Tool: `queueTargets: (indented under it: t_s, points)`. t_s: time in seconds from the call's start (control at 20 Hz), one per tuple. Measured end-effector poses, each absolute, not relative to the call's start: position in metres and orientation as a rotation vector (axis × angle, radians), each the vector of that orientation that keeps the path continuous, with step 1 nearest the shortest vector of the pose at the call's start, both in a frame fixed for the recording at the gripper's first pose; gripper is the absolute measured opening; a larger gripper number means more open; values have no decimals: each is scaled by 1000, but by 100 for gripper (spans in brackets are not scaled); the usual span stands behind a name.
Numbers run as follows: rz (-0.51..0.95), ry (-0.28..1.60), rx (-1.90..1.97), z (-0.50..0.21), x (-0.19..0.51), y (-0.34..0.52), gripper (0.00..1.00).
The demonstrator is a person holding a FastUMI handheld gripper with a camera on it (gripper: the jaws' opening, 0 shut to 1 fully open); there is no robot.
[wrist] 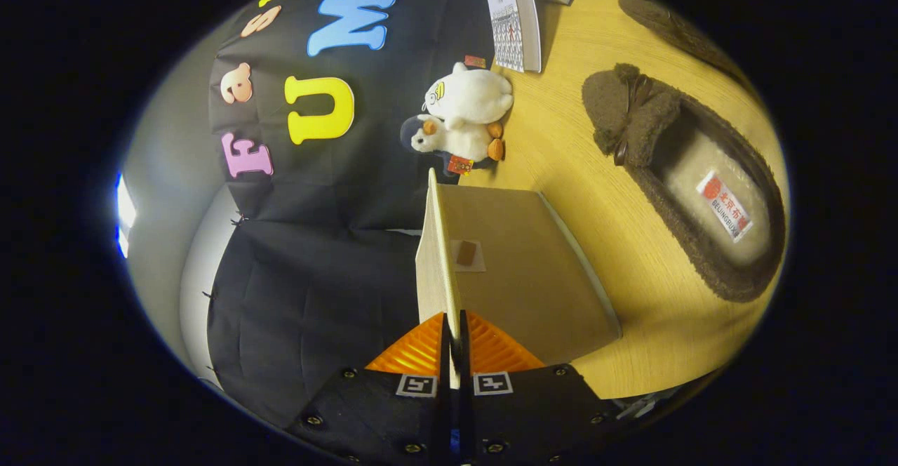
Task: Open the storage box then place both shoes into the box .Put the left shoe in first, then the right shoe, with the right side of both shoes facing outward in a uniform manner.
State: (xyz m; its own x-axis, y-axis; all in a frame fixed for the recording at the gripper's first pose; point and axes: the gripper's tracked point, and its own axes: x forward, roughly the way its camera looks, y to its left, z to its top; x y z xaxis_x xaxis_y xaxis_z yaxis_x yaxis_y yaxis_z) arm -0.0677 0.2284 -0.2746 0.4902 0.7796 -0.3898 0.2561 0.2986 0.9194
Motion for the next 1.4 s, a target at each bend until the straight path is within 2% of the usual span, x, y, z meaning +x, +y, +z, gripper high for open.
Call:
queueTargets:
  t_s: [0.45,0.9,1.4]
  points:
    - [618,971,1083,-192,-60,248,4]
    - [760,933,985,-125,-57,320,4]
    - [872,925,888,-108,-71,427,4]
